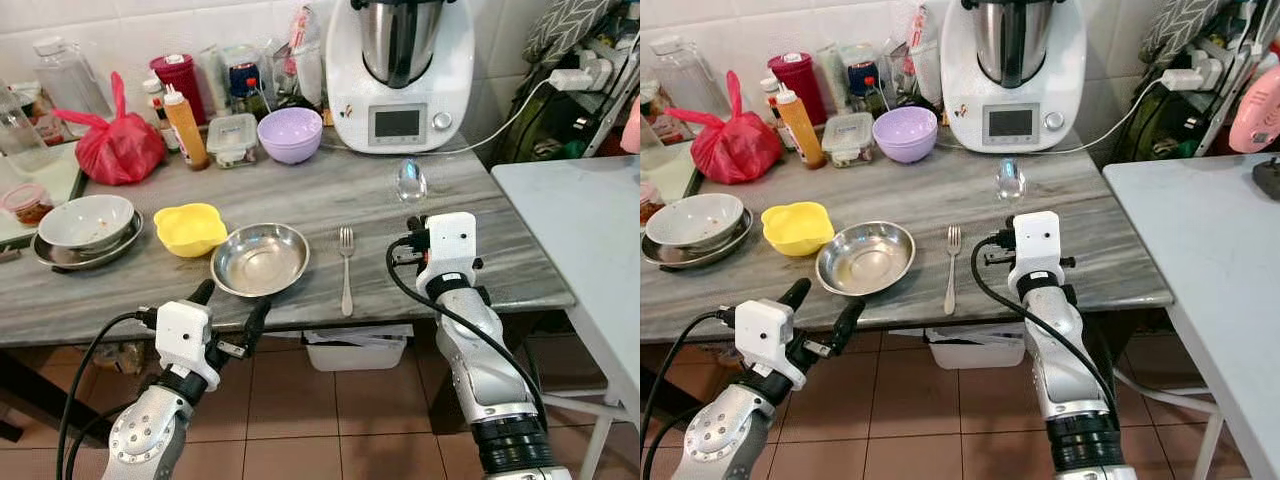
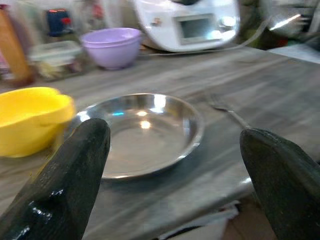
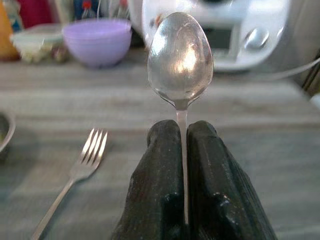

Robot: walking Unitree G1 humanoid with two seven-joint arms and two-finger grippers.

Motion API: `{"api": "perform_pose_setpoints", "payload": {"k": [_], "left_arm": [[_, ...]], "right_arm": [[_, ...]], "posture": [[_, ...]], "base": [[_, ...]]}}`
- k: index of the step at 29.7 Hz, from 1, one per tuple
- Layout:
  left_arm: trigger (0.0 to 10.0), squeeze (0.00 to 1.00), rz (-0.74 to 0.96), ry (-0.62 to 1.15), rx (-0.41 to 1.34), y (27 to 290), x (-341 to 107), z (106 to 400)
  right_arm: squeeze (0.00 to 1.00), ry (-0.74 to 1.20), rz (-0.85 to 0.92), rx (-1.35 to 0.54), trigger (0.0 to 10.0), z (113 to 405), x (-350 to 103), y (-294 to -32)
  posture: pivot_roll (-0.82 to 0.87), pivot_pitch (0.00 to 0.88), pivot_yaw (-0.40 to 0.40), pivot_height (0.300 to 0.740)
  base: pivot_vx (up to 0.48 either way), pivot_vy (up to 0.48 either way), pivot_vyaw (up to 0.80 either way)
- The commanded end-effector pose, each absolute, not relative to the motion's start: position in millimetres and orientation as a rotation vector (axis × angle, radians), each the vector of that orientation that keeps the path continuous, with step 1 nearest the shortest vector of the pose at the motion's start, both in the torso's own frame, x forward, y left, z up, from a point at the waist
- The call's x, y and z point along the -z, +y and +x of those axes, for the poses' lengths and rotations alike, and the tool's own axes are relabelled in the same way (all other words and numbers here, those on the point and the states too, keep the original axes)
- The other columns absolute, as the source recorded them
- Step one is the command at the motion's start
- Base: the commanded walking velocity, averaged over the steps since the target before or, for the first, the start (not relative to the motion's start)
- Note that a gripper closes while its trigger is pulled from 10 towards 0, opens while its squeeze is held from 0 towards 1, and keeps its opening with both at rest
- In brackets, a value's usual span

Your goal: Setting the table

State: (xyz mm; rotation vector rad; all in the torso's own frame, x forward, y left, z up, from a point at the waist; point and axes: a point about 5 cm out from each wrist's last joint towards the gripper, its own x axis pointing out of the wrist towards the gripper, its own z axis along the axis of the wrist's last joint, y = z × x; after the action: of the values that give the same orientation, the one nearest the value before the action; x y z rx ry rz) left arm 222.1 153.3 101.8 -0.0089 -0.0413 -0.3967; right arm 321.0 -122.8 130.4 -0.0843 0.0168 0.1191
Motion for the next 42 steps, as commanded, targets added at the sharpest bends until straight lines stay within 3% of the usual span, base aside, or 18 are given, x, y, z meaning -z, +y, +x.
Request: {"api": "perform_pose_setpoints", "payload": {"k": [1,10,24,42], "left_arm": [[10.0,0.00,-0.001,-0.039,0.436,152,-105,219],[10.0,0.00,0.006,0.015,0.542,148,-100,208],[10.0,0.00,0.005,0.017,0.550,143,-100,209],[10.0,0.00,0.014,0.004,0.558,139,-114,211]], "right_arm": [[0.00,0.062,-0.055,-0.138,10.0,320,-124,-118],[0.00,0.187,0.034,-0.176,10.0,323,-110,-105],[0.00,0.314,0.131,-0.226,10.0,325,-98,-84],[0.00,0.308,0.104,-0.167,10.0,330,-98,-90]], "posture": [[-0.07,0.078,0.095,0.740],[-0.08,0.093,0.098,0.740],[-0.07,0.089,0.095,0.740],[-0.07,0.080,0.102,0.740]], "base": [[0.000,0.000,0.00],[0.000,0.000,0.00],[0.000,0.000,0.00],[0.000,0.000,0.00]]}}
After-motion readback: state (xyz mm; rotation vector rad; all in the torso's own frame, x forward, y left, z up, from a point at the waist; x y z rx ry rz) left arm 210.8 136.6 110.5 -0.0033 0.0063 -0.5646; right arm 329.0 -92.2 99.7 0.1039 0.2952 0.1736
